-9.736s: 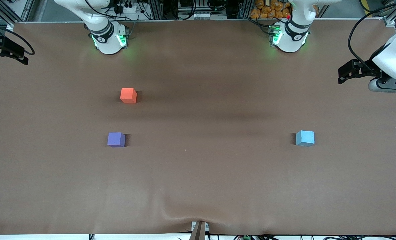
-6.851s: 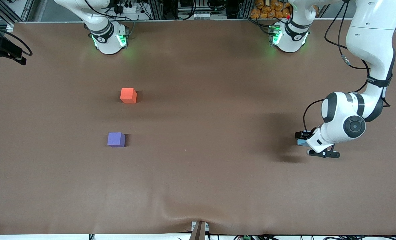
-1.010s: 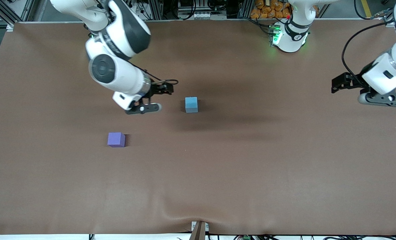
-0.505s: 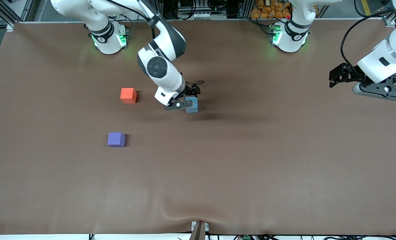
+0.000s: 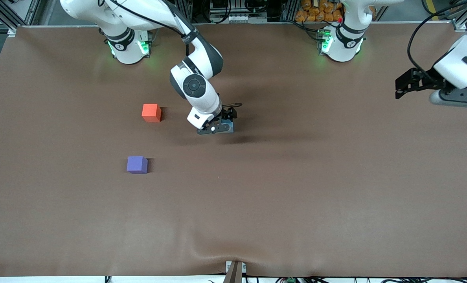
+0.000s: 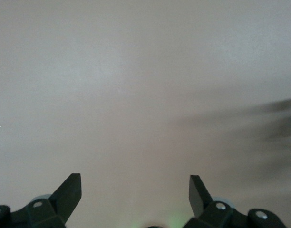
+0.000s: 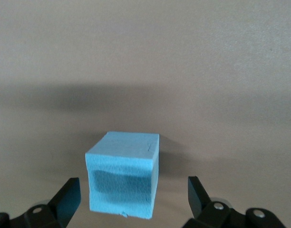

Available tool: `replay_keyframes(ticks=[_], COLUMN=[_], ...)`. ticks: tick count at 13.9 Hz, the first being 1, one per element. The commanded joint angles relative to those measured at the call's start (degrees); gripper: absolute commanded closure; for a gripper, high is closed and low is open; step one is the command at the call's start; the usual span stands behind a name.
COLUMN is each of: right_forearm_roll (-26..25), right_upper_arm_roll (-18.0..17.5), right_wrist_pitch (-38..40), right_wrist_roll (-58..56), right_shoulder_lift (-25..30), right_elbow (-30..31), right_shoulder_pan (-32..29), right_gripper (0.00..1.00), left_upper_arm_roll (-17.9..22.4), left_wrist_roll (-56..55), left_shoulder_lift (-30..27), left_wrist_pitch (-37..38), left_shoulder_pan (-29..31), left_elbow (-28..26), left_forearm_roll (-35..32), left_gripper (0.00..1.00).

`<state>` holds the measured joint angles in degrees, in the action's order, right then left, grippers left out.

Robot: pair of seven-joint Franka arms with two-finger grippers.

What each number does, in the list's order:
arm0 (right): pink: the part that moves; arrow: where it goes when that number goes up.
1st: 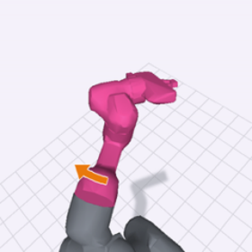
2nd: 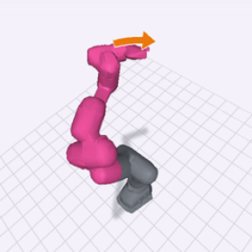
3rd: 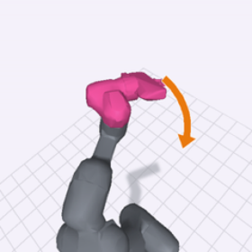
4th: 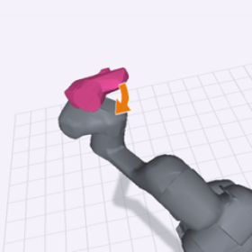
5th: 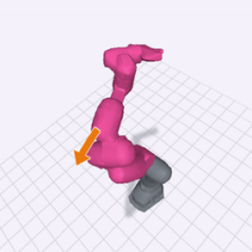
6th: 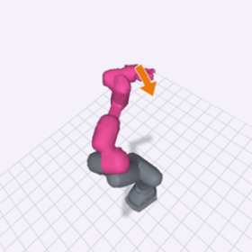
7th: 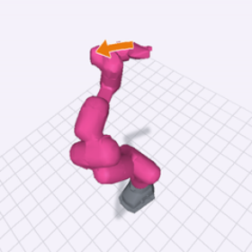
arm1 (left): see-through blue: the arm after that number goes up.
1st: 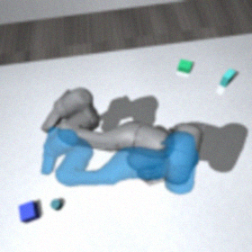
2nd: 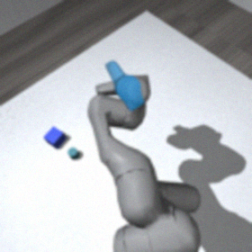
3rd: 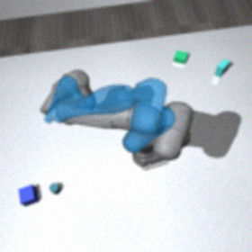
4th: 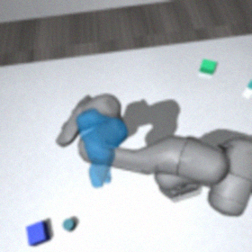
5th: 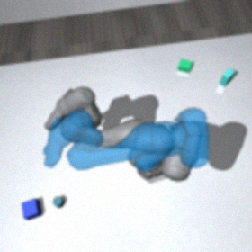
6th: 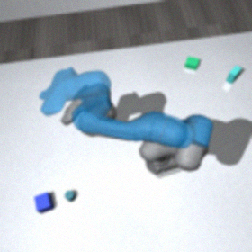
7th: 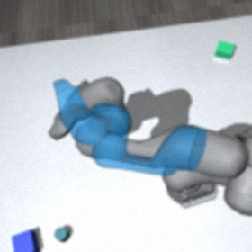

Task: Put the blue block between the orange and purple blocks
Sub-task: 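Carry the blue block with the right gripper between orange and purple blocks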

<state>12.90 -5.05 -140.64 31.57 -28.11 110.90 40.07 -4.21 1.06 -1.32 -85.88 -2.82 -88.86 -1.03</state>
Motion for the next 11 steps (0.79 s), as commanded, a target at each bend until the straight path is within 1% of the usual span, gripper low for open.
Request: replay_keyframes(ticks=[1, 2, 5, 6, 7, 8, 9, 11], right_forearm_roll=[-1.6, -1.6, -1.7, -2.3, -3.0, -3.0, -3.2, -3.2], right_upper_arm_roll=[0.1, 0.1, 0.1, 0.1, 0.0, 0.0, 0.1, 0.3], right_wrist_pitch=[-2.6, -2.9, -5.6, -5.6, -4.8, -3.0, 1.7, 14.5], right_wrist_roll=[3.6, 3.8, 6.0, 6.0, 6.2, 6.9, 6.1, 2.7], right_shoulder_lift=[-2.1, -2.7, -4.1, -4.0, -3.4, -2.0, 0.1, 5.3], right_elbow=[-0.8, -0.9, -0.9, -0.9, -1.1, -1.7, -2.3, -3.7], right_shoulder_pan=[1.1, 1.5, 2.6, 2.6, 2.3, 1.3, 0.5, -2.8], right_gripper=[0.0, 0.0, 0.0, 0.13, 0.81, 0.93, 1.0, 1.0], left_upper_arm_roll=[0.1, -0.2, 0.4, 0.5, 0.6, 0.7, 0.7, 0.3], left_wrist_roll=[0.3, 1.2, 8.7, 8.7, 8.6, 8.7, 8.8, 8.7], left_shoulder_lift=[-1.1, -1.1, -1.5, -1.5, -1.2, -1.1, -0.9, -0.7], left_wrist_pitch=[3.0, 3.1, 3.0, 2.9, 2.7, 2.7, 2.6, 2.6], left_shoulder_pan=[0.5, 0.5, 1.3, 1.3, 1.3, 1.4, 1.3, 1.1], left_elbow=[1.1, 1.1, 1.2, 1.4, 1.6, 1.6, 1.6, 1.5], left_forearm_roll=[-1.1, -1.2, -0.6, -1.1, -1.1, -1.3, -1.9, -3.7], left_gripper=[0.0, 0.0, 0.0, 0.0, 0.0, 0.0, 0.0, 0.0])
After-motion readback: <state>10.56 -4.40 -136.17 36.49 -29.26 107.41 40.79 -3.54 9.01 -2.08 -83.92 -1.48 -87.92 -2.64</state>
